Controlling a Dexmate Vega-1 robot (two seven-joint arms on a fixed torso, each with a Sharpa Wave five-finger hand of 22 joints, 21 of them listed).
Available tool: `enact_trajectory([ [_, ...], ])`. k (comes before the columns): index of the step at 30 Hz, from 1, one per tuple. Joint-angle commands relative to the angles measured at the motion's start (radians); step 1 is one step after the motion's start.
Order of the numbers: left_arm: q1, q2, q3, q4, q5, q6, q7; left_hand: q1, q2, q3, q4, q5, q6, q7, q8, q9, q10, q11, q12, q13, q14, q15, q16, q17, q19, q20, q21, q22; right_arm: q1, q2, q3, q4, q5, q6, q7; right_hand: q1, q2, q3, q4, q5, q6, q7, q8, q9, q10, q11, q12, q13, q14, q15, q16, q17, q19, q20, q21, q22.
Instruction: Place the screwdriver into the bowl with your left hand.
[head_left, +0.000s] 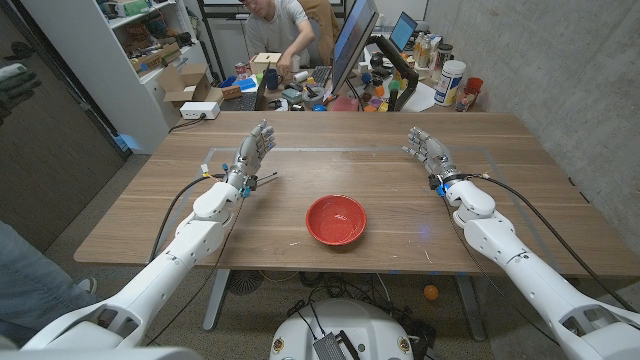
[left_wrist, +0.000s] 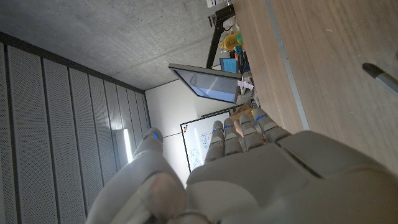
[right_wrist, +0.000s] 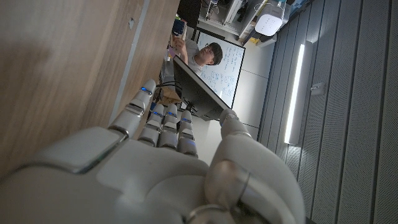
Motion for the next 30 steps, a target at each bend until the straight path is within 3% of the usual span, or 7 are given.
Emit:
enact_trajectory([
  [1, 0.028, 0.016, -0.018, -0.056, 0.030, 0.009, -0.002, 0.010, 0.005, 0.008, -0.002, 0.004, 0.009, 0.003, 0.006, 0.002, 0.010, -0.001, 0.004, 0.002, 0.003, 0.008, 0.005, 0.001, -0.001, 0.008, -0.004, 0.002, -0.014, 0.029, 0.031, -0.003, -0.028, -0.008, 0.018, 0.007, -0.002, 0.001, 0.002, 0.004, 0.011, -0.004, 0.004, 0.002, 0.007, -0.001, 0.003, 0.002, 0.008, 0.000, 0.007, 0.002, 0.007, 0.002, 0.003, 0.002],
  [12, 0.055, 0.088, -0.021, -0.148, 0.097, 0.046, 0.021, 0.016, 0.009, 0.011, -0.008, 0.004, 0.011, 0.003, 0.006, 0.002, 0.013, -0.002, 0.005, 0.002, 0.006, 0.010, 0.006, 0.000, -0.002, 0.012, -0.011, 0.002, -0.020, 0.043, 0.043, -0.002, -0.040, -0.005, 0.027, 0.006, -0.004, -0.001, 0.003, 0.004, 0.011, -0.005, 0.003, 0.002, 0.008, 0.000, 0.003, 0.002, 0.010, 0.003, 0.007, 0.000, 0.005, 0.007, 0.001, 0.002],
  [25, 0.119, 0.177, -0.050, -0.266, 0.173, 0.092, 0.092, 0.069, 0.054, 0.046, -0.036, 0.007, 0.007, -0.001, 0.006, 0.003, 0.007, 0.010, 0.003, 0.003, 0.003, 0.019, 0.002, -0.001, -0.019, 0.032, -0.034, 0.002, -0.036, 0.046, 0.049, -0.023, -0.048, -0.015, 0.025, 0.004, -0.004, -0.003, 0.004, 0.004, 0.008, -0.006, 0.001, 0.002, 0.007, 0.001, 0.002, 0.002, 0.010, 0.004, 0.007, -0.002, 0.003, 0.008, -0.001, 0.002],
  [27, 0.131, 0.199, -0.056, -0.292, 0.185, 0.114, 0.102, 0.089, 0.061, 0.056, -0.050, 0.009, 0.001, -0.001, 0.005, 0.003, 0.001, 0.021, 0.001, 0.004, -0.009, 0.036, -0.001, -0.001, -0.030, 0.057, -0.046, 0.003, -0.040, 0.046, 0.050, -0.027, -0.049, -0.016, 0.023, 0.004, -0.004, -0.004, 0.004, 0.004, 0.008, -0.007, 0.002, 0.002, 0.006, 0.001, 0.002, 0.002, 0.010, 0.004, 0.007, -0.002, 0.003, 0.008, -0.002, 0.003],
  [28, 0.138, 0.211, -0.059, -0.306, 0.192, 0.127, 0.109, 0.099, 0.062, 0.060, -0.059, 0.009, 0.000, -0.010, 0.006, 0.004, -0.003, 0.024, 0.001, 0.005, -0.013, 0.046, -0.001, -0.001, -0.039, 0.087, -0.054, 0.004, -0.041, 0.046, 0.051, -0.029, -0.050, -0.016, 0.022, 0.004, -0.004, -0.004, 0.004, 0.004, 0.008, -0.008, 0.002, 0.002, 0.006, 0.001, 0.001, 0.002, 0.010, 0.004, 0.007, -0.002, 0.003, 0.009, -0.002, 0.003],
  [30, 0.150, 0.237, -0.065, -0.334, 0.207, 0.151, 0.118, 0.110, 0.063, 0.064, -0.067, 0.009, -0.002, -0.029, 0.006, 0.004, -0.010, 0.024, 0.000, 0.006, -0.016, 0.061, -0.001, 0.000, -0.042, 0.116, -0.060, 0.005, -0.044, 0.047, 0.051, -0.032, -0.051, -0.016, 0.020, 0.004, -0.004, -0.004, 0.004, 0.004, 0.008, -0.009, 0.001, 0.002, 0.008, 0.001, 0.002, 0.002, 0.009, 0.003, 0.007, -0.003, 0.003, 0.009, -0.002, 0.003],
])
